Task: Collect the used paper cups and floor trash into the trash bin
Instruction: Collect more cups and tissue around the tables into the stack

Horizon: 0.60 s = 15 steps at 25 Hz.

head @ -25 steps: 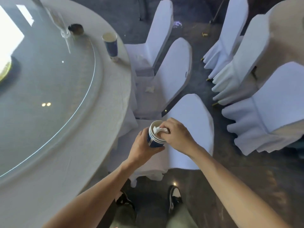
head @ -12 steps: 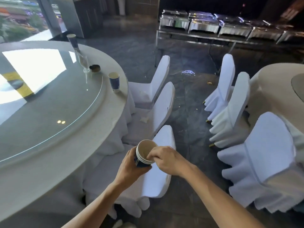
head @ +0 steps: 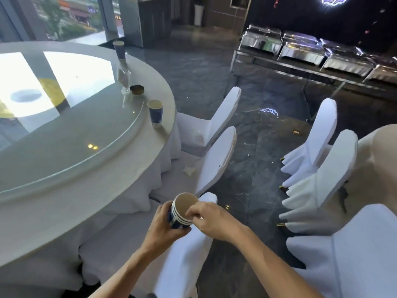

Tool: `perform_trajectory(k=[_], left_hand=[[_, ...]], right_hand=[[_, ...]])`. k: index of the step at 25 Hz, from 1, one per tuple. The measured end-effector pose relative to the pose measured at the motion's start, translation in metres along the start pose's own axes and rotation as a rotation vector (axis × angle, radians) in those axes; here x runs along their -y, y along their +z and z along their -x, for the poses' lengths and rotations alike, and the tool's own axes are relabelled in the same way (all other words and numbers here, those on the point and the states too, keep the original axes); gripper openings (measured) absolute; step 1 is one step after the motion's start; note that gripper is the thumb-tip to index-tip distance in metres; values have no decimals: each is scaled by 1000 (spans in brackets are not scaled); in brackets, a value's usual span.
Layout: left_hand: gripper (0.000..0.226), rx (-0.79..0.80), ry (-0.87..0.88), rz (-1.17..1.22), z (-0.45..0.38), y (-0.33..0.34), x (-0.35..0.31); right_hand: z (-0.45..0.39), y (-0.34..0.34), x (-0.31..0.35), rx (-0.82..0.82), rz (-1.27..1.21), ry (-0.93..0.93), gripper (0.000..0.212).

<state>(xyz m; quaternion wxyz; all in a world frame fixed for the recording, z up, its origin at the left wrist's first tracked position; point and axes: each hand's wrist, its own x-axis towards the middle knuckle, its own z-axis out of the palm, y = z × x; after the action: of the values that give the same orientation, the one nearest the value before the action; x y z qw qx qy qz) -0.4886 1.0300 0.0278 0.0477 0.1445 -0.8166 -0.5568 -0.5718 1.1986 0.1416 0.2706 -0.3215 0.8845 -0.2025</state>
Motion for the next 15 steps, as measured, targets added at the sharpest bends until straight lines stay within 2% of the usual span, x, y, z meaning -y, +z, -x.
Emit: perform_trajectory(k=[8, 15], left_hand=[[74, -168, -136, 83, -79, 49, -17], [74, -307, -271, 99, -146, 99, -48]], right_hand=[[-68, -73, -55, 84, -95, -48, 29], [-137, -127, -123, 139, -108, -166, 22]])
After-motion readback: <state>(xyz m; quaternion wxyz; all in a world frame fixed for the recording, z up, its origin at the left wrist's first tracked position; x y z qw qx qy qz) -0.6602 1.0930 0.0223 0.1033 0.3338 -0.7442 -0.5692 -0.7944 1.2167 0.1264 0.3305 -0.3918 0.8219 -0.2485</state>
